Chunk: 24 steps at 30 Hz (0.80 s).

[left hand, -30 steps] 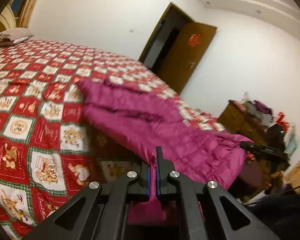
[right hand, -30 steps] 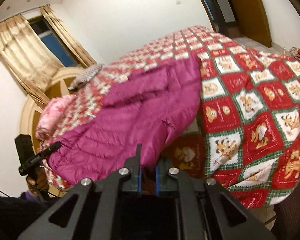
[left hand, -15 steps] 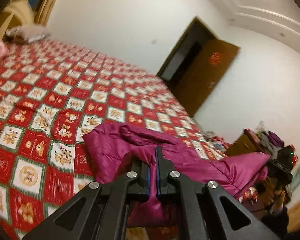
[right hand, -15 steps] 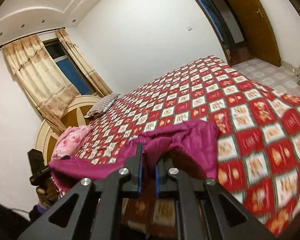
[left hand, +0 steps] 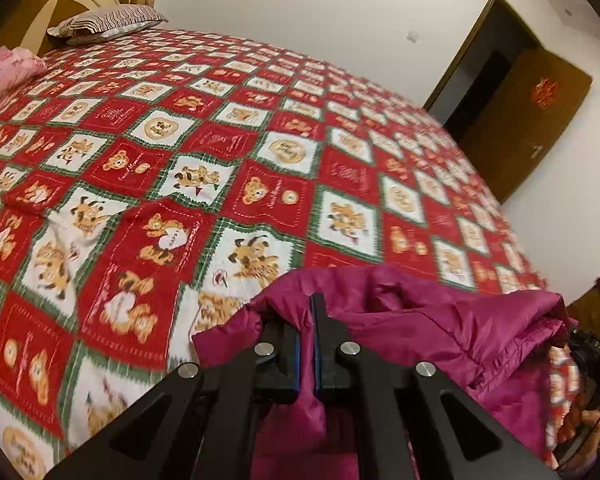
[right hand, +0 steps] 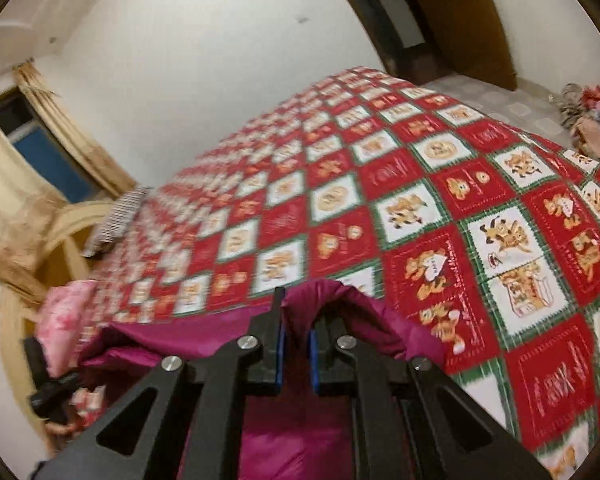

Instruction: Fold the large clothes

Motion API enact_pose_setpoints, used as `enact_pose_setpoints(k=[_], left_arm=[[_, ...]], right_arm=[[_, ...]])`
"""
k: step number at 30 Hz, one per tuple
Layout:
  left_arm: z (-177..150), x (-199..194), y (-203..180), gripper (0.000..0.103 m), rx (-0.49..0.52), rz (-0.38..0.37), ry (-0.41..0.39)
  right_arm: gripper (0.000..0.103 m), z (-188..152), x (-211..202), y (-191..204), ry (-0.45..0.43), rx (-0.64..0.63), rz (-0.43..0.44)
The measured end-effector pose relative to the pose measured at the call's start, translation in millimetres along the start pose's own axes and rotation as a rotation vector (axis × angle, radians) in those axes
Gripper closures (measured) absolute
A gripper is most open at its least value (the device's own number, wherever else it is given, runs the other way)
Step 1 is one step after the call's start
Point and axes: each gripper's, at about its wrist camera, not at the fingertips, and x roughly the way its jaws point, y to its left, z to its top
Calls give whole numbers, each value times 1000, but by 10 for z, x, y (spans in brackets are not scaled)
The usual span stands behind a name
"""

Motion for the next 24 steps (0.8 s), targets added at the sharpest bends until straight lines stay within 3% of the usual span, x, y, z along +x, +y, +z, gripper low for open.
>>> enact_pose_setpoints(k=[5,7,9,11,14,18,19,21,22,24], left_arm=[[-38,352,65,96,-20,28,46],[-59,387,142,96,-58,-10,45],[-61,351,311,95,-152,-105,43],[-22,290,471,93,-252,-191,60],[65,74,566,91,-308,-248,46],[184,-338,404,86,-185,-190,-9],[202,-461,356,80,-149,-153,-39],[234,-687,270,51,-90,-57,-123],[252,-778,243,26,-79,-21,-163],[283,-953,227,21,-94,-3,-253]], right_arm=[[89,-90,401,-97,-15,-15,-87],[80,-134,521,-143,-27,-15,-119],[61,-160,594,-225,-18,22,-137],[49,-154,612,-318,-14,64,-110],[22,-122,550,-367,-27,95,-86],[20,-16,94,-361,-108,110,-27],[20,6,-57,-321,-134,93,-25],[23,48,-308,-162,-161,30,-46],[26,60,-399,-68,-154,-10,-68],[41,37,-501,129,-127,-85,-74]])
